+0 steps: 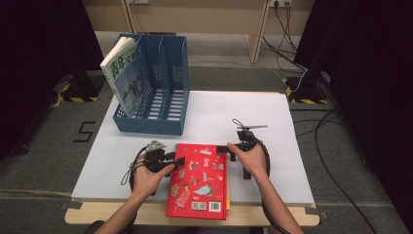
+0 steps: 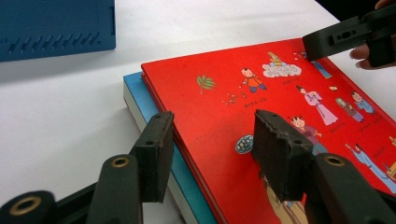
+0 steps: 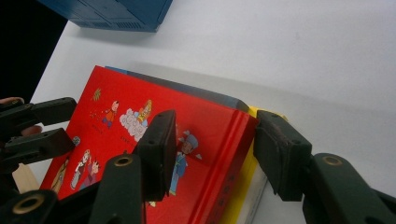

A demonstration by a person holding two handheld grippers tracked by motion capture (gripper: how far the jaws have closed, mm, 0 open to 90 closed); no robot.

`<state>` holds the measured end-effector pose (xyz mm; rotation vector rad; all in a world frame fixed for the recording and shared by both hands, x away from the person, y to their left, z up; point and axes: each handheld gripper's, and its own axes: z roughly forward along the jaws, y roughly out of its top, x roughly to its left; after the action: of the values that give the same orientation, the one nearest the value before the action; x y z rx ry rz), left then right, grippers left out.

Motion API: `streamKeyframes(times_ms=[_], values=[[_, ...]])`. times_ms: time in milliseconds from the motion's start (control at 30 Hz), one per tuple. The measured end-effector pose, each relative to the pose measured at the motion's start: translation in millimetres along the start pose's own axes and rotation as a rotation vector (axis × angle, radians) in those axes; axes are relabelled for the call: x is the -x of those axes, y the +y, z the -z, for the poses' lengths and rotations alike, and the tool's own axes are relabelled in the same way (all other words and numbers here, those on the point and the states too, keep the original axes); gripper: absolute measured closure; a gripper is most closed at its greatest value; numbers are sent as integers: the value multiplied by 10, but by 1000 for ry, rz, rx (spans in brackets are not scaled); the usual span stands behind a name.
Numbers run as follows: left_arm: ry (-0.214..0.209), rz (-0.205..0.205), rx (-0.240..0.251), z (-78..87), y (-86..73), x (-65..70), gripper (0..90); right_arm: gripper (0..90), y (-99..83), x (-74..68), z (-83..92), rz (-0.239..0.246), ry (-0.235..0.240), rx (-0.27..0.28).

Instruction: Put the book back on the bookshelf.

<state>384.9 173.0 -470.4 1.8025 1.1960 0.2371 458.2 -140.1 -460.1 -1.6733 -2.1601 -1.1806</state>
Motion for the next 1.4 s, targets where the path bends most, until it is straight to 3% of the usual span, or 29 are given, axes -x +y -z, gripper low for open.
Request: streamKeyframes(times_ms=[200,267,600,800,1200,1400], values=[[1,-2,0,0,-2,0,477,474,7,26,-41,-29,34,-13],[4,-9,-3,-1,1,4,477,478,5,1,-28,-17,23,-7],[13,-18,2,0,16,3,476,595,80,-138,140,3,33,44],[12,-17,4,2,16,2,477,647,102,-84,182,-66,88,42],[-11,-5,4,29,45,-40,475,715,142,-44,227,-136,154,37],[-29,20,46,105,92,-55,461,757,198,-70,273,-169,216,38]])
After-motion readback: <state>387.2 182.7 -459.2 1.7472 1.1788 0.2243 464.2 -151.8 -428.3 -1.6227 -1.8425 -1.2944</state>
